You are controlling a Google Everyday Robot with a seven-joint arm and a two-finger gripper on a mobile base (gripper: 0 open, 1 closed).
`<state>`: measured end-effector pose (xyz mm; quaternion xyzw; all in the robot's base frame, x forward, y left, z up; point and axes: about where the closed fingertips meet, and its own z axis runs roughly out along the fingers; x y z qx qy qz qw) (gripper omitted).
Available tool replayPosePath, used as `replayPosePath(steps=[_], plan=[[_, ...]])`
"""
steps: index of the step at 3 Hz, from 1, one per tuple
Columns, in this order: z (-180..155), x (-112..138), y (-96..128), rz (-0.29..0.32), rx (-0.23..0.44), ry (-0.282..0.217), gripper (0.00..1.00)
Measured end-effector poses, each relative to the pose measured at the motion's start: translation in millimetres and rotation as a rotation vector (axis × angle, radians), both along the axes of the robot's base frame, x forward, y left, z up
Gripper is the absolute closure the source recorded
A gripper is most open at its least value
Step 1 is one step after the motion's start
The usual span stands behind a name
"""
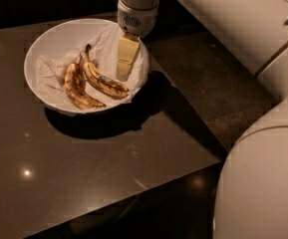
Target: Pick banana from white bowl
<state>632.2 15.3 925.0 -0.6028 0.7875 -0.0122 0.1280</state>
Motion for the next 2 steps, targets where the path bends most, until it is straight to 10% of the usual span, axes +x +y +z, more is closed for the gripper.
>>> replayPosePath(steps=[2], plan=[[-1.5, 8.3, -0.6, -0.017, 0.002, 0.012, 0.09]])
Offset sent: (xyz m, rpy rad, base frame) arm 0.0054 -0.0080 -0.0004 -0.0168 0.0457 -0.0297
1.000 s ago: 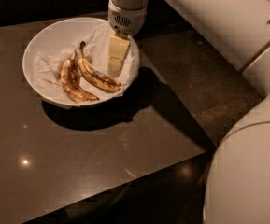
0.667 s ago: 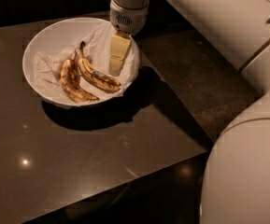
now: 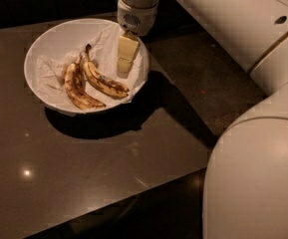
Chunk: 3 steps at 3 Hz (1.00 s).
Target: Pick banana from white bowl
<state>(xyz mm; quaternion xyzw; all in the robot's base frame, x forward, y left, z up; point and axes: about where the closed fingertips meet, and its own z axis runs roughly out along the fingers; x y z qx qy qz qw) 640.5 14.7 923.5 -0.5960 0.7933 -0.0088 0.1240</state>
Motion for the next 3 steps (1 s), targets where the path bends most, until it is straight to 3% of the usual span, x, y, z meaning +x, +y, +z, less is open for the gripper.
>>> replayPosePath(steps=[1, 3], plan=[[-1, 5, 0, -0.011, 0.008, 0.010, 0.15], [18, -11, 11, 0.029, -0.007, -0.043, 0.18]])
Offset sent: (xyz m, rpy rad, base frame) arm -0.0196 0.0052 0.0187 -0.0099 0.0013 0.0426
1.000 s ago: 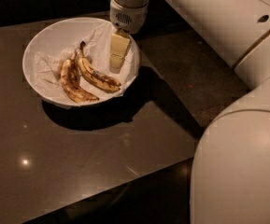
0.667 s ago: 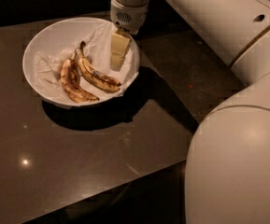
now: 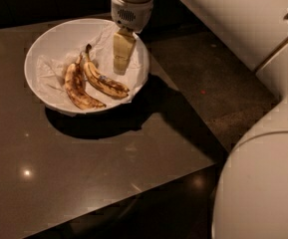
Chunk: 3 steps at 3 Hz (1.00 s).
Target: Pick banana from white bowl
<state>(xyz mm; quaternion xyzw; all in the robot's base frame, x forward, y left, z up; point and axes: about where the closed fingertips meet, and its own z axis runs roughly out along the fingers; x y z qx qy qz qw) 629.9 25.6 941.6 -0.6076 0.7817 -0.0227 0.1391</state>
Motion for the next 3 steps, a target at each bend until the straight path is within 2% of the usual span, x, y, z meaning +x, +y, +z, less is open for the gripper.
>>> replayPosePath(steps=[1, 3], plan=[[10, -10, 3, 0.014, -0.025, -0.033, 0.19], [5, -15, 21, 0.049, -0.076, -0.048, 0.33]])
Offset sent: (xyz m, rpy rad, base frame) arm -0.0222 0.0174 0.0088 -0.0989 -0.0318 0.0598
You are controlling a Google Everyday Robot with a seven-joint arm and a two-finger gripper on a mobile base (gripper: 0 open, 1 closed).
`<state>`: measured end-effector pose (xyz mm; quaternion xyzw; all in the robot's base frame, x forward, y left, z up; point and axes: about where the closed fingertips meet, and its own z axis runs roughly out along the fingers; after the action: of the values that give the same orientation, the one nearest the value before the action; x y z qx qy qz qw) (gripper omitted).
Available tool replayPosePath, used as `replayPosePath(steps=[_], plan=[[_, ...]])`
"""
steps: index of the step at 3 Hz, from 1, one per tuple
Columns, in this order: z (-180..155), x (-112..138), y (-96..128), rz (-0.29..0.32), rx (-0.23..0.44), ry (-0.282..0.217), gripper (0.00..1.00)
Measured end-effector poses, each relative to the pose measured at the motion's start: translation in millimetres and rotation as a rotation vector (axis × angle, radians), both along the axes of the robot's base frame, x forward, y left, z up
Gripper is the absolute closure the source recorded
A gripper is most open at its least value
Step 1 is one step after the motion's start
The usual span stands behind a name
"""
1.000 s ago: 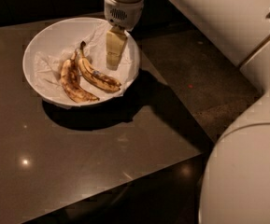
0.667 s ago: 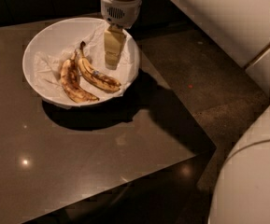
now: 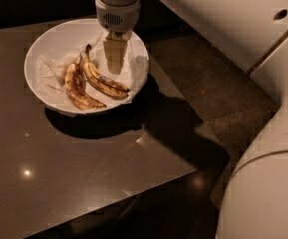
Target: Pick banana from white bowl
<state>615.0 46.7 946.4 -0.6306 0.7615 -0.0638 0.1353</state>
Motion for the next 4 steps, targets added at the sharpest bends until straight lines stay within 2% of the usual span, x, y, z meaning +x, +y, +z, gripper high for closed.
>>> replayPosePath(steps=[2, 4], plan=[[-23, 0, 19, 0.036, -0.021, 0.045, 0.35], [-45, 12, 30, 0.056, -0.006, 0.109, 0.37]])
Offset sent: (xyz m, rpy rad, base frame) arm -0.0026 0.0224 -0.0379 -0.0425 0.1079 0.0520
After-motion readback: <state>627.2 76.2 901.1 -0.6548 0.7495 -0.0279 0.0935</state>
